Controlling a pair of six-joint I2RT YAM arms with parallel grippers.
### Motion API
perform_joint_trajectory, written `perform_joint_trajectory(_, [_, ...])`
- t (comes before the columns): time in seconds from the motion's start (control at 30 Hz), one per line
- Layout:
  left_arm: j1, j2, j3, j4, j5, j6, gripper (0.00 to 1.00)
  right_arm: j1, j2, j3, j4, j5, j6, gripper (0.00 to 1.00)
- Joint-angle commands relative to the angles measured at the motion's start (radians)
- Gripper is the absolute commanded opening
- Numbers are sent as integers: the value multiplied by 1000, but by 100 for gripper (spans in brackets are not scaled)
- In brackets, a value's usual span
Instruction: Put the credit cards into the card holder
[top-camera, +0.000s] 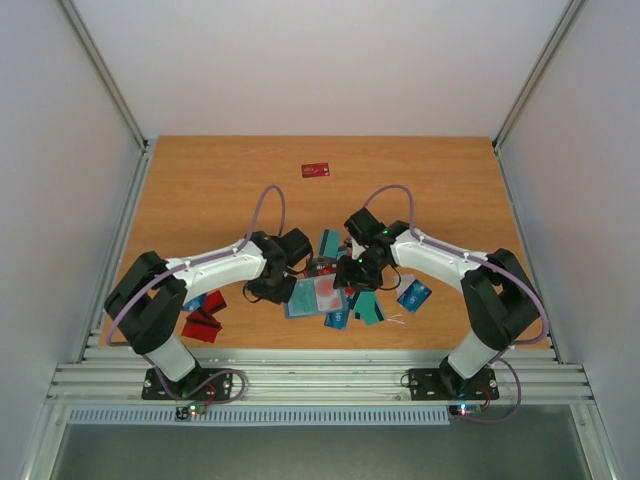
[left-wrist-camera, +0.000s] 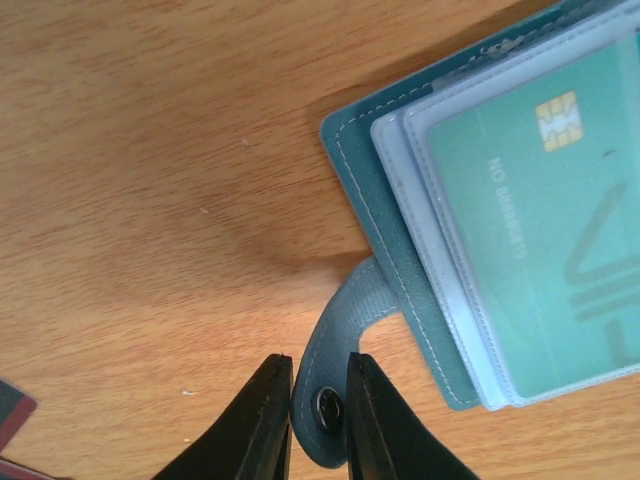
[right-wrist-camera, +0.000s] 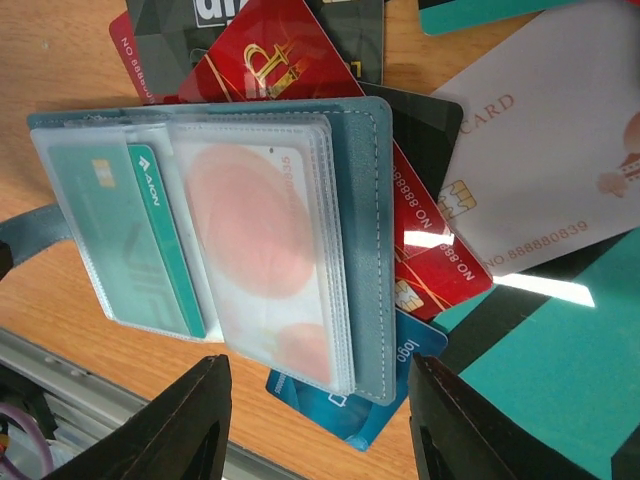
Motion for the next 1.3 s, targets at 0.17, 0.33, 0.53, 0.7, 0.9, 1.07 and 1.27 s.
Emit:
perform_joint_trajectory(0.17, [46,-49,-61,140,128,-12,9,-5,71,56,15,-22,-38,50])
perform_joint_trajectory(0.33, [57,-50,-72,170,154,-6,5,-6,115,66,27,-36,-55,49])
perform_joint_trajectory(0.53, [57,-19,-61,180,170,5,3,-5,140,53,26,-34,-78,53])
perform_joint_trajectory(0.7, [58,-1,-58,189,189,12,3,-6,147,25,46,-57,-94,54])
perform_joint_trajectory(0.9, [59,22,-50,190,193,18,3,-6,116,12,11,-5,-123,57])
perform_joint_trajectory(1.07, [59,44,-42,193,204,23,3,-6,117,1,26,-42,-124,58])
perform_joint_trajectory(1.27, [59,73,-29,200,221,36,2,-5,123,-33,112,-143,-108,57])
